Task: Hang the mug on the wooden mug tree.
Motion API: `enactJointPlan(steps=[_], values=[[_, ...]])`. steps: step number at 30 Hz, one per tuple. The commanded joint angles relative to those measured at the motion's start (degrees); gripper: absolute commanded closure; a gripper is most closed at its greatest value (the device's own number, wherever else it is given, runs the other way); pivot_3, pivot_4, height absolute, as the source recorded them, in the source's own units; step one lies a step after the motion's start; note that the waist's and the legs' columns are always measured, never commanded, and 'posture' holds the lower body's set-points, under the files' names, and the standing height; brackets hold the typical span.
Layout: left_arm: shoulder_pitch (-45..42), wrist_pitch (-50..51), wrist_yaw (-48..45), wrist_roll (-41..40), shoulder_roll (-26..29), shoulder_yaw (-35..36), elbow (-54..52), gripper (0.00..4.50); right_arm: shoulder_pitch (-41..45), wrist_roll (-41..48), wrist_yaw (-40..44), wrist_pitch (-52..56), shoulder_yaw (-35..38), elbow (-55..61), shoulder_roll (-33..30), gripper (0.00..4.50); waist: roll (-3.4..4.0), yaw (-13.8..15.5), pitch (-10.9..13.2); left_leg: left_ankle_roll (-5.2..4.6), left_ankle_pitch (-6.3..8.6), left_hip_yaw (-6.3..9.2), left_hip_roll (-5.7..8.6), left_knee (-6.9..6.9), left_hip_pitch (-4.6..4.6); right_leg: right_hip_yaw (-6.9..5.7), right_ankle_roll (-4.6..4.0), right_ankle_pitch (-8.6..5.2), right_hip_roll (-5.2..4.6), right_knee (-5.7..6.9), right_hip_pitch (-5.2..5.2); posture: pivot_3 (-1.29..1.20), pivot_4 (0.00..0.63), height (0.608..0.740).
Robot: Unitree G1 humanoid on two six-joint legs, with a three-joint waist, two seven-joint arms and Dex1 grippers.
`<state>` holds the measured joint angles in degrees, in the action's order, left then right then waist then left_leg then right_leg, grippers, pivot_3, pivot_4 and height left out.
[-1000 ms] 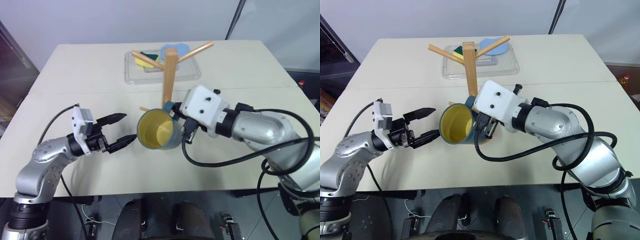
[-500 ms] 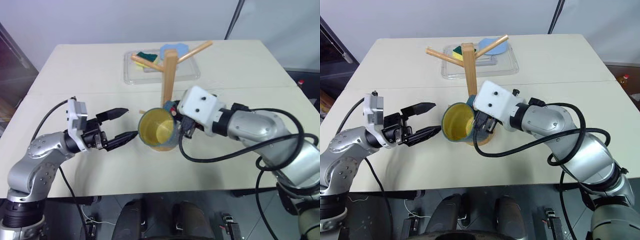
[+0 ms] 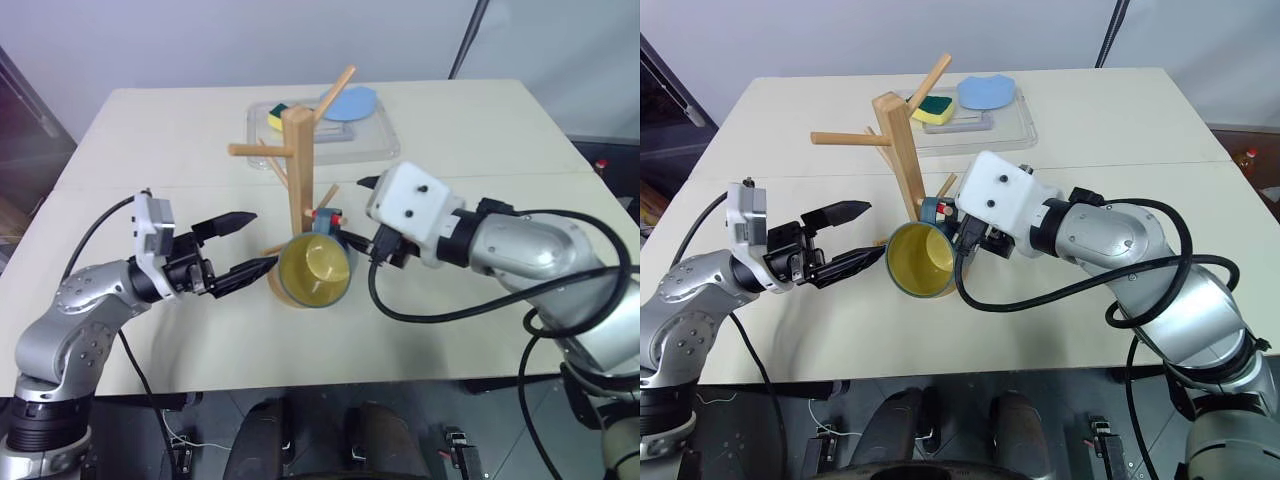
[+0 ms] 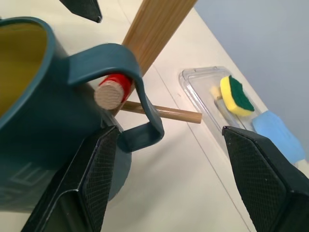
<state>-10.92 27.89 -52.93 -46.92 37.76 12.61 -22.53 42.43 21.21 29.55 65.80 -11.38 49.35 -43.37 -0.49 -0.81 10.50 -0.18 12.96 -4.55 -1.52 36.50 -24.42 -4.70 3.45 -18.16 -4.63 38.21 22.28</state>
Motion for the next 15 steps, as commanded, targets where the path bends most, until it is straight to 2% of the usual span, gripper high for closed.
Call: enactJointPlan(steps=[1,9,15], values=[[-0.65,-0.61,0.4,-0.55,-0.33,1.03,-0.57,0.0,-0.01,0.7,0.94,-1.91,4.06,1.19,-0.63,0.94,0.0,0.01,0.0,0.0,0.0,0.0,0.0,0.0,0.0,0.0,0.0,0.0,0.0,0.0,0.0,0.0,0.15,0.74],[-0.02,-0.43,1.02,-1.2,-0.13,3.03,-0.03,0.0,-5.03,4.41,6.45,-8.59,15.78,-1.53,-2.3,0.94,-0.02,0.09,0.01,-0.01,0.0,0.0,0.01,0.01,0.0,0.0,0.01,0.01,0.0,-0.01,-0.02,0.0,0.15,0.74],[2.2,0.49,4.61,1.83,0.66,4.98,4.22,0.0,-16.98,11.55,9.56,-14.14,29.14,-6.31,2.18,0.94,-0.04,0.11,0.0,-0.02,0.0,-0.01,0.0,0.0,0.03,0.0,0.02,0.01,0.02,-0.01,-0.07,0.0,0.15,0.74]])
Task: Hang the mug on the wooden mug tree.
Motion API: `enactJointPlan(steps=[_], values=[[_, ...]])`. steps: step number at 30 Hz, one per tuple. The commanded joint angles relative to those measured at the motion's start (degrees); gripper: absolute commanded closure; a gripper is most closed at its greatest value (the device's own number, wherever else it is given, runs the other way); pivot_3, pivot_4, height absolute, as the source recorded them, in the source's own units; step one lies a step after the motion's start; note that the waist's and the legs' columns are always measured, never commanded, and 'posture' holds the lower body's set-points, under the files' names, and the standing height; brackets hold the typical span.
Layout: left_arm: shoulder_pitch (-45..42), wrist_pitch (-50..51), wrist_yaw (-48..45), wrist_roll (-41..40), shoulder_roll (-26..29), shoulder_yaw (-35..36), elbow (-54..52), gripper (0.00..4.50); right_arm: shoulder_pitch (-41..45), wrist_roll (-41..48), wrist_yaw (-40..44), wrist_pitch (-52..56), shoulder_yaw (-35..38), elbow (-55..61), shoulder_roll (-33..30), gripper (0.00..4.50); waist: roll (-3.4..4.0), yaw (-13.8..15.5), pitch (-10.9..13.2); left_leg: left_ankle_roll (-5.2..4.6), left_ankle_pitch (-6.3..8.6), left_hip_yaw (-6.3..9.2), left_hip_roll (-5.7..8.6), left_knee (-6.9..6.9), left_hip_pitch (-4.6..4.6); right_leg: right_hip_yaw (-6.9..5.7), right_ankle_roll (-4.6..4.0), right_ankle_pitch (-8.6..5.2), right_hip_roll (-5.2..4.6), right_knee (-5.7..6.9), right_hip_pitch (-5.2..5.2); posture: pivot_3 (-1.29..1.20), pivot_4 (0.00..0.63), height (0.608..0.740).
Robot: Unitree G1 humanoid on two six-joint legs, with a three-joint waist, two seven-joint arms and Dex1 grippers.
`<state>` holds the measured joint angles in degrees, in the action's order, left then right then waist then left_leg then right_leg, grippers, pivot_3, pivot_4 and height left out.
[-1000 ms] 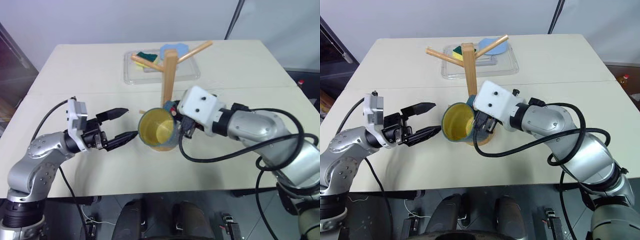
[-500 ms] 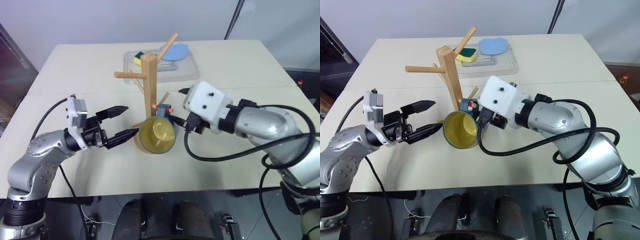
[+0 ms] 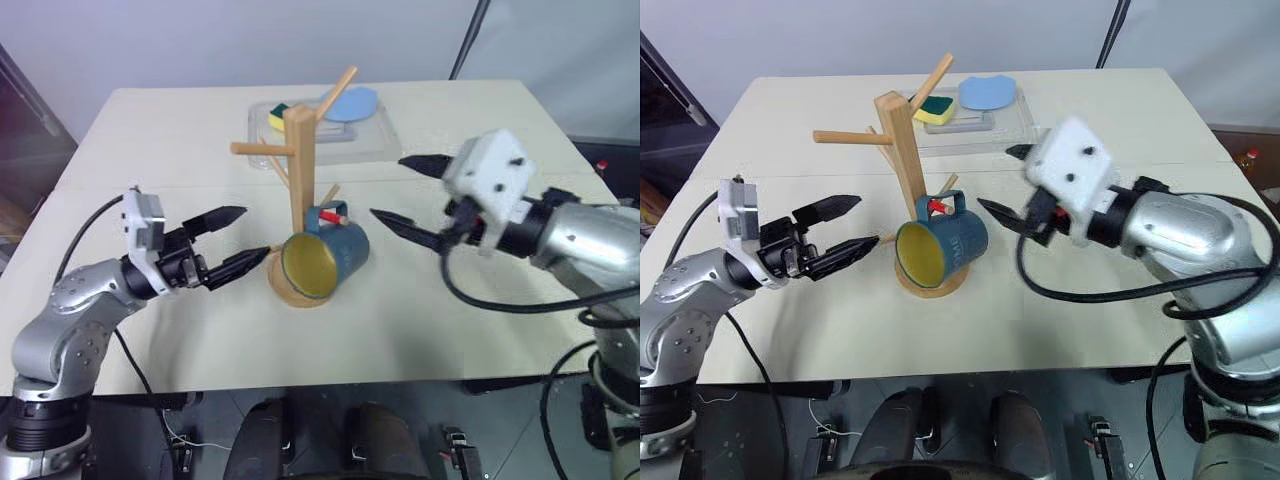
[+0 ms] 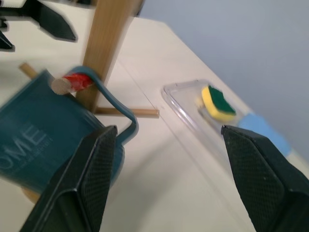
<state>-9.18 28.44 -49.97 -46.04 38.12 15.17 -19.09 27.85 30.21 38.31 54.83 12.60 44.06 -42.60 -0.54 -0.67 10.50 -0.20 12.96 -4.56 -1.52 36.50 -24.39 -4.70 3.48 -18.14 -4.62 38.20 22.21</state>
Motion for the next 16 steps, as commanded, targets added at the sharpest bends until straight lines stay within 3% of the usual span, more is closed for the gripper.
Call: enactJointPlan(steps=[1,8,16], values=[[1.28,-0.76,3.0,2.23,-0.13,2.88,2.14,0.0,-5.68,3.25,1.12,-5.0,7.24,-2.85,3.17,0.94,0.0,0.0,0.0,0.0,0.0,0.0,0.0,0.02,0.0,0.0,0.0,0.0,0.0,0.01,0.0,0.0,0.15,0.74],[5.35,-9.3,12.27,12.76,-6.08,3.48,9.86,0.0,-19.43,0.39,0.55,-20.81,8.47,-15.63,12.97,0.94,-0.09,0.03,-0.07,-0.04,0.03,-0.03,0.01,0.05,0.01,0.02,0.07,0.04,0.0,0.0,-0.03,0.0,0.15,0.74],[8.76,-14.68,16.79,18.18,-10.95,3.06,11.62,0.0,-21.97,-1.42,0.23,-32.23,6.44,-26.37,18.52,0.94,-0.09,-0.03,-0.07,-0.05,0.03,-0.03,-0.01,0.05,0.02,0.03,0.07,0.05,0.01,0.02,-0.01,0.0,0.15,0.74]])
